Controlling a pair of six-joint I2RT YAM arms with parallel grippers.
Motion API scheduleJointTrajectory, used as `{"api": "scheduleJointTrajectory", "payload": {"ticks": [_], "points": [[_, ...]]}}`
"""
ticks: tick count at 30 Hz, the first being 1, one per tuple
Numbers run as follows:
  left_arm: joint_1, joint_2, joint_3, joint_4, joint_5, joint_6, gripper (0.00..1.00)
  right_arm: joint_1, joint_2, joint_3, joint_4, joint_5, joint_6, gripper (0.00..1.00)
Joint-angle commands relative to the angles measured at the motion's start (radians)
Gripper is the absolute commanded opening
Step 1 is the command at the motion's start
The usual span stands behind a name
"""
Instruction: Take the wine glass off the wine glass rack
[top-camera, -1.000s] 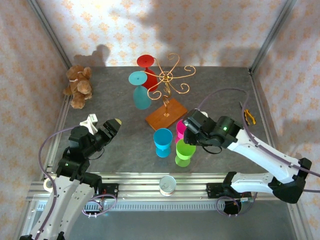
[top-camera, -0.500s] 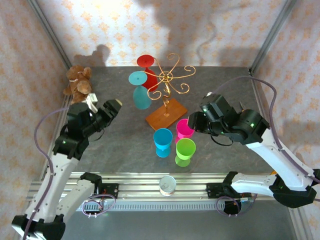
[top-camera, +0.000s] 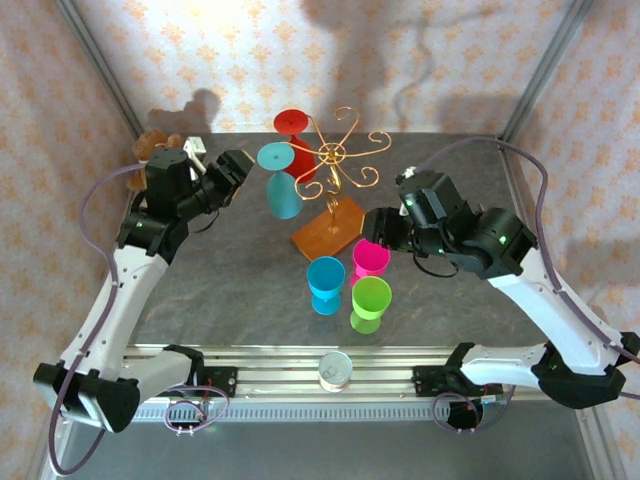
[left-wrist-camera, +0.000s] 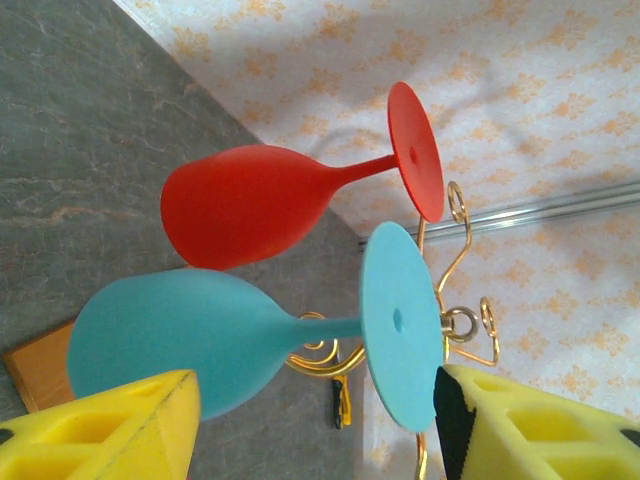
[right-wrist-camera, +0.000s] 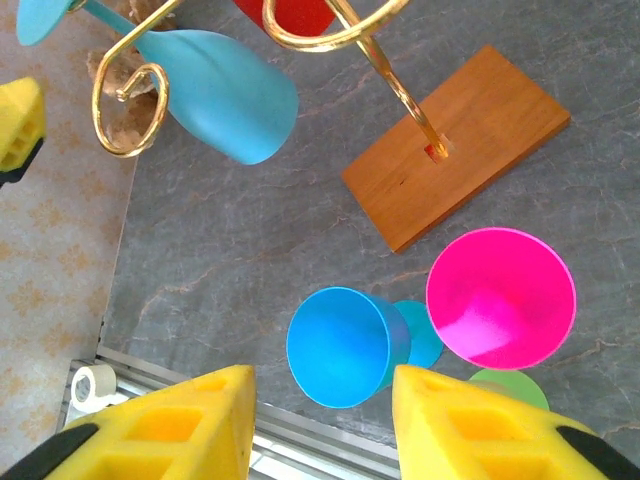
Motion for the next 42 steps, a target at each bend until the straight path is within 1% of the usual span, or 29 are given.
{"api": "scheduleJointTrajectory", "payload": {"ticks": [1,3,8,23,29,31,37,42], "points": [[-0.002,0.028,0.056,0.071,0.028,-0.016,0.60,-0.023,0.001,0.041,0.034,-0.014,-0.035,0.41],[-0.002,0.051,0.070,0.086,0.043,-0.019,0.57,-0.044,0.001,0.038,0.046,-0.039,-0.035,0.41],[-0.009,0.088,0.091,0.108,0.051,-0.022,0.55,-0.070,0.001,0.024,0.066,-0.065,-0.035,0.41],[-0.042,0.138,0.097,0.160,0.026,-0.032,0.44,-0.071,-0.018,-0.029,0.107,-0.084,-0.012,0.39],[-0.042,0.151,0.094,0.173,0.028,-0.034,0.37,-0.070,-0.029,-0.041,0.108,-0.076,-0.007,0.39],[-0.044,0.154,0.088,0.185,0.027,-0.039,0.33,-0.070,-0.031,-0.046,0.109,-0.074,-0.004,0.39],[-0.044,0.170,0.091,0.202,0.027,-0.042,0.32,-0.071,-0.032,-0.054,0.112,-0.070,-0.001,0.39],[-0.046,0.169,0.086,0.209,0.018,-0.044,0.28,-0.070,-0.034,-0.054,0.112,-0.070,0.001,0.39]]}}
